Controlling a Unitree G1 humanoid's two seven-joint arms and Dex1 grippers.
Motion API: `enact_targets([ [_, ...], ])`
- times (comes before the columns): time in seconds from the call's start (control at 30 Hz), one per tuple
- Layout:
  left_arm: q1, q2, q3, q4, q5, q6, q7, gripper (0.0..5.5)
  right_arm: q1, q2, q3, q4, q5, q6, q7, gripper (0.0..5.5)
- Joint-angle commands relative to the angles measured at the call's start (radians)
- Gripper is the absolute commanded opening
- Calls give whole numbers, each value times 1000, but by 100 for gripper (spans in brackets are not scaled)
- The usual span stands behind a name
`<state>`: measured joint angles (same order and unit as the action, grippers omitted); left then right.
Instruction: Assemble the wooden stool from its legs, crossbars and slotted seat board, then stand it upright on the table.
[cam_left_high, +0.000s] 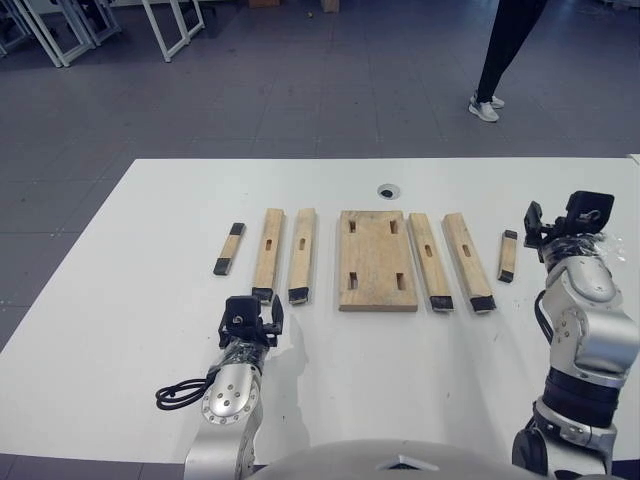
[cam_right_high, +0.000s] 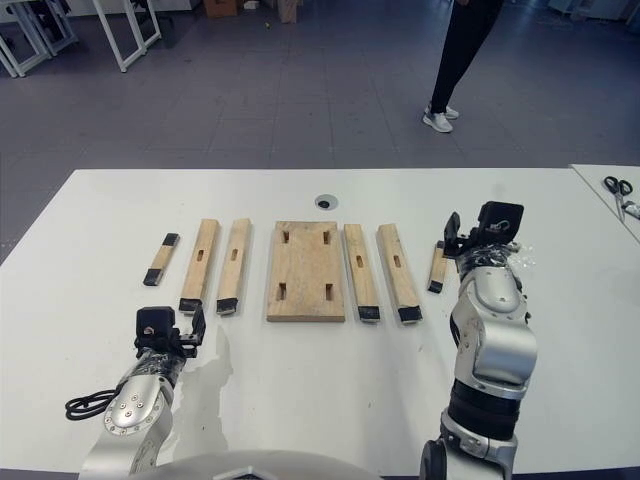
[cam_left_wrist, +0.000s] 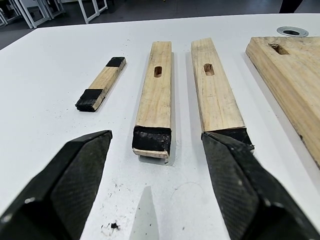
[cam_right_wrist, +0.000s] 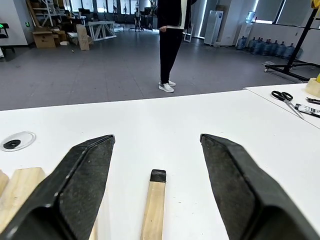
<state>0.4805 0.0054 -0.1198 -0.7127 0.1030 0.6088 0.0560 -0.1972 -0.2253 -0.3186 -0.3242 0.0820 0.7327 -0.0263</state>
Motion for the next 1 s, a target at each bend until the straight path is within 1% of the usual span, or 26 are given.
enact_targets([
  [0.03, -5, 0, -5, 4, 12, 2, 7, 333, 53, 3, 30, 133, 3, -48, 42, 315],
  [0.17, -7, -3, -6, 3, 12, 1, 10, 333, 71, 15, 24, 232, 13, -91, 47, 315],
  [0.33, -8, -3, -7, -2, 16, 5, 13, 333, 83, 16, 26, 269, 14, -113, 50, 315],
  [0.67, -11, -6, -12, -23, 31, 29, 17, 333, 98, -3, 40, 324, 10, -65, 76, 315],
  [0.9, -11, -15, -17, -31, 36, 38, 24, 333, 99, -14, 62, 361, 1, -68, 87, 315],
  [1.0, -14, -18, -15, -35, 37, 44, 22, 330, 100, -12, 65, 384, -4, -77, 74, 257],
])
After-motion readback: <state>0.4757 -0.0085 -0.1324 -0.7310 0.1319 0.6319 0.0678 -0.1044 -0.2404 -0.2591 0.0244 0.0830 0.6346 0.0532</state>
